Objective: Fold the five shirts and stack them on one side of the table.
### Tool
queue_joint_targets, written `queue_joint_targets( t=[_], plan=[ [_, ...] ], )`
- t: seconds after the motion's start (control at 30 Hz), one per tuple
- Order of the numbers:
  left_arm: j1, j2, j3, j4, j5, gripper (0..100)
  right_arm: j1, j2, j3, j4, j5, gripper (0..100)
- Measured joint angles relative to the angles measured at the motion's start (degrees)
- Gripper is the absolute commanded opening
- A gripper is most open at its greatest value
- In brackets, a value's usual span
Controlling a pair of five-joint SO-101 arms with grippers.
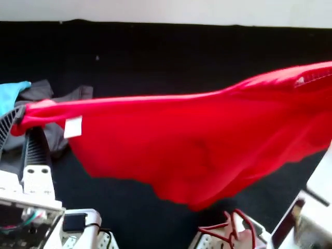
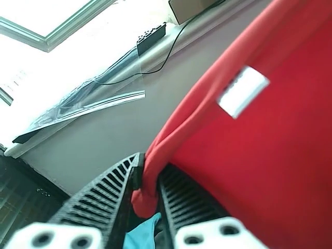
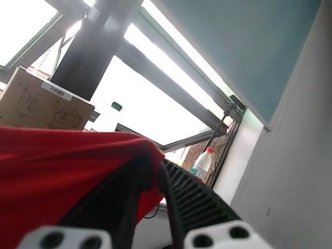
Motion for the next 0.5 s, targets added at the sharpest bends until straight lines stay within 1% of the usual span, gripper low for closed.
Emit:
queue_joint_targets(
  t=[0.13, 0.27, 0.37, 0.5],
  plan=[
    [0.00, -3.25, 0.00, 0.00, -0.09, 1, 0.00, -0.18, -5.54, 5.36, 0.00, 0.5],
    [0.00, -3.60, -0.09, 0.00, -0.09, 1, 0.00, -0.09, -6.42, 5.71, 0.00, 0.5],
    [-0.09, -3.60, 0.88, -0.18, -0.09, 1, 0.00, -0.18, -4.92, 4.13, 0.00, 0.5],
    [0.00, -2.55, 9.41, -3.34, -0.18, 1, 0.00, 1.41, 2.11, -0.09, 0.00, 0.5]
  ],
)
